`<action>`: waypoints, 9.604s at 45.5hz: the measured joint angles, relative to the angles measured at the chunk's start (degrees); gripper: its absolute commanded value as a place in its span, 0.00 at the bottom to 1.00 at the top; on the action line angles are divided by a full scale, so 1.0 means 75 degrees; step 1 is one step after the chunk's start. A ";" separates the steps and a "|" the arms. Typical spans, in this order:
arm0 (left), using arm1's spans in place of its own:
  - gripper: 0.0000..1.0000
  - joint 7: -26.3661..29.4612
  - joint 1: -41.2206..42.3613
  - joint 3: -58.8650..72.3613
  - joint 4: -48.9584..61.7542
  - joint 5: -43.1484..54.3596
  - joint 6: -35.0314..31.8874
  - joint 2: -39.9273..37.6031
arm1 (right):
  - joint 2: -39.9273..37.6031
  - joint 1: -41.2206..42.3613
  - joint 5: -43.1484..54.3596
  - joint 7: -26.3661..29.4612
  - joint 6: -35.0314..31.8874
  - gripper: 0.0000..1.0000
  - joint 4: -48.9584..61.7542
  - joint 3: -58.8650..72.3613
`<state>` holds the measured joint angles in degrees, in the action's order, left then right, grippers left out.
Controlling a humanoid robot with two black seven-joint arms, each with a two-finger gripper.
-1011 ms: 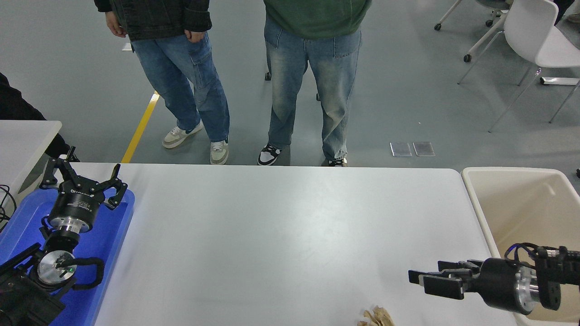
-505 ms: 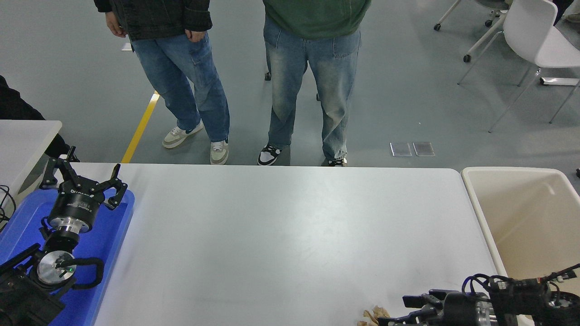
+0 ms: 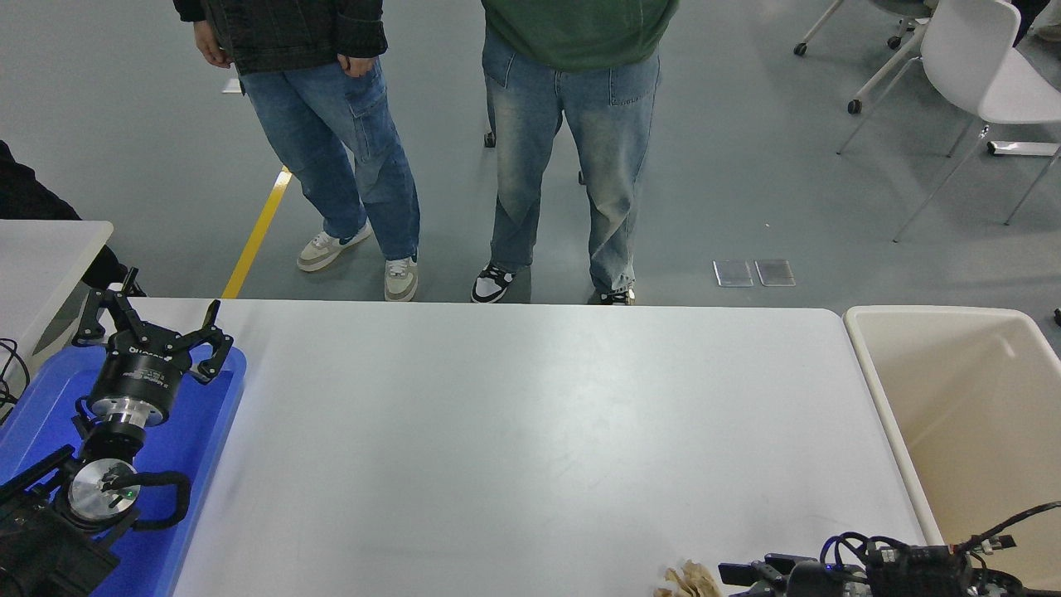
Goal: Clean the table surface
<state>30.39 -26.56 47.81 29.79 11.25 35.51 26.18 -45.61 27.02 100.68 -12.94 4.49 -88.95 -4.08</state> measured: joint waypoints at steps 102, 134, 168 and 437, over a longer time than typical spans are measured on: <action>1.00 0.0003 0.0003 0.0000 0.0000 0.0001 0.0000 0.0001 | 0.0822 -0.0159 0.0191 -0.0351 0.2273 0.00 0.1680 0.1189; 1.00 0.0003 0.0003 0.0000 0.0000 -0.0001 0.0000 0.0001 | 0.0127 0.1060 -0.1620 -0.0748 0.2146 0.00 0.0987 0.1189; 1.00 0.0001 0.0002 0.0000 0.0001 0.0000 0.0000 -0.0001 | -0.1448 0.2395 -0.4545 -0.1116 0.0530 0.00 0.0287 0.0343; 1.00 0.0003 0.0003 0.0000 0.0000 0.0012 0.0000 0.0000 | 0.4029 -0.0101 -1.1074 -0.1099 -0.1289 1.00 0.6174 -0.8636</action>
<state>30.41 -26.54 47.81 29.79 11.34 35.51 26.17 -15.40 26.27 17.63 -21.19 -5.18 -42.65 -68.85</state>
